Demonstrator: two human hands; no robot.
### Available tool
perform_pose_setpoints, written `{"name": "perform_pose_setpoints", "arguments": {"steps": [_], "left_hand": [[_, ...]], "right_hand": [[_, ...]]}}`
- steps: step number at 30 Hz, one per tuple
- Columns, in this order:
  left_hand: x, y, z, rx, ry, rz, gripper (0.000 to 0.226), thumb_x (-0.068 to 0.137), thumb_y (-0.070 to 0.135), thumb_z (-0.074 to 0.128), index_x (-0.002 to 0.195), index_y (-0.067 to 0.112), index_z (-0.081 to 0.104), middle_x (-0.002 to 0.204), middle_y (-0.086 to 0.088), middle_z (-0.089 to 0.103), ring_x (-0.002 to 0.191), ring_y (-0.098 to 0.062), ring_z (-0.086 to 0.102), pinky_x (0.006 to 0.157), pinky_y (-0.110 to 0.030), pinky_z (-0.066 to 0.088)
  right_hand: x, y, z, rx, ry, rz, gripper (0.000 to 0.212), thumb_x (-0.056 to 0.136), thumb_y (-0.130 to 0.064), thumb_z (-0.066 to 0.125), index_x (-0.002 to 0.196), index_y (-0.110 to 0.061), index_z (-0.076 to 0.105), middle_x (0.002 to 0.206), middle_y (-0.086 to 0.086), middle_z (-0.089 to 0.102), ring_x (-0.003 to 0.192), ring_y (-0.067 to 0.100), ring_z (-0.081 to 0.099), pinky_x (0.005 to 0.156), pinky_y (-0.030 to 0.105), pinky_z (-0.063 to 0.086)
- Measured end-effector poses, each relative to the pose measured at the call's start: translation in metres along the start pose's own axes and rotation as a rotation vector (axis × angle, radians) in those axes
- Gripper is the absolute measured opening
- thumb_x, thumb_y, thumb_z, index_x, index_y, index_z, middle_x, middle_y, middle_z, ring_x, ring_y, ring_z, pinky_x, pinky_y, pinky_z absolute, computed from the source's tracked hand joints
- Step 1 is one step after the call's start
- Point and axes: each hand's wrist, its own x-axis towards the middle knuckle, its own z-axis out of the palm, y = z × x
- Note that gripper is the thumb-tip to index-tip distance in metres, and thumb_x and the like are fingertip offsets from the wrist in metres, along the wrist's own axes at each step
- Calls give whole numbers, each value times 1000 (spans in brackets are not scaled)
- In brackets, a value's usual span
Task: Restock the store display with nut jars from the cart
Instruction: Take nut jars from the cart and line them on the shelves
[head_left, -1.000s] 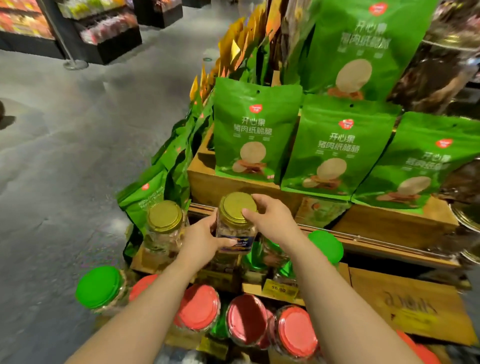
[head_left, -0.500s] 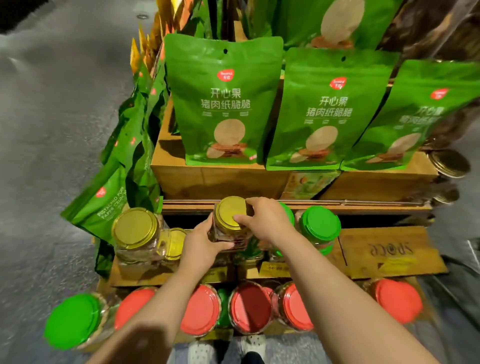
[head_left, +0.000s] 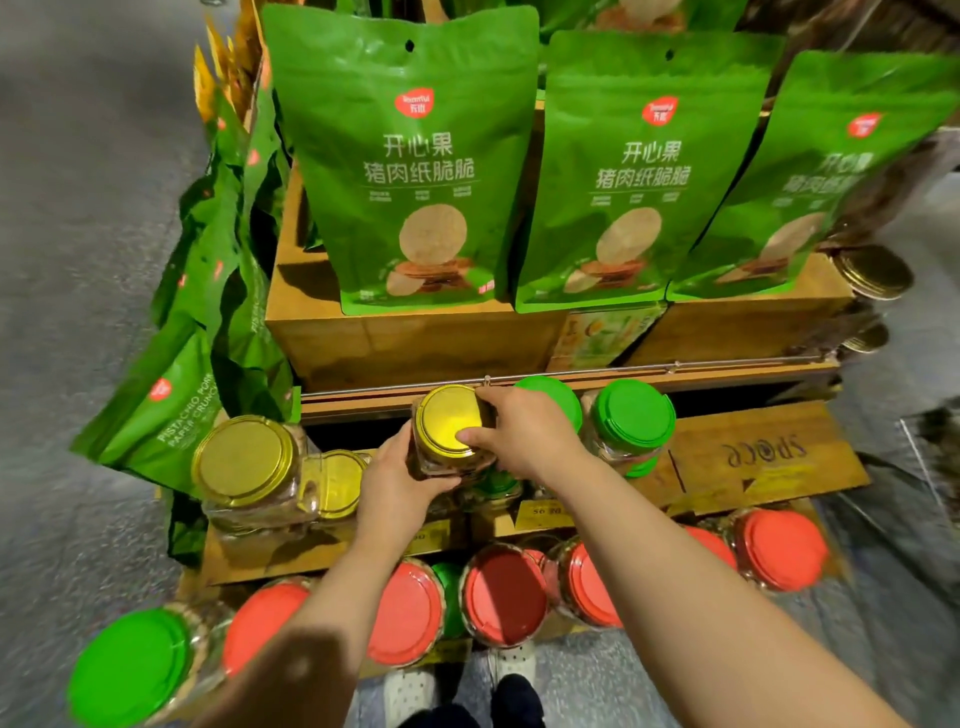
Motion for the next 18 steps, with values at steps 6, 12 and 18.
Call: {"name": "perform_pose_setpoints", "arguments": {"steps": [6,12,18], "left_hand": [[-4,-1,-5,24,-42,21,91,72,26,92,151,25,46,138,1,60,129,-18,52,107,-30,42],[-9,6,-12,57,-71,-4,95,71,28,93,152,25,42,143,0,56,133,-20,51,113,-42,44],[-23,25,-34,125,-153,-17,126,72,35,92,164,22,5,166,-9,22,152,-26,27,120,-43,32]], "right_hand": [[-8,-2,3,46,15,17,67,91,-44,72,149,-18,50,142,8,61,119,30,62,98,41,52],[-17,-7,6,76,60,70,70,90,-46,72,150,-19,48,145,6,59,129,29,57,103,41,50],[-43,-10,-1,143,144,127,64,90,-49,71,147,-27,53,140,3,63,119,27,63,96,39,53]]}}
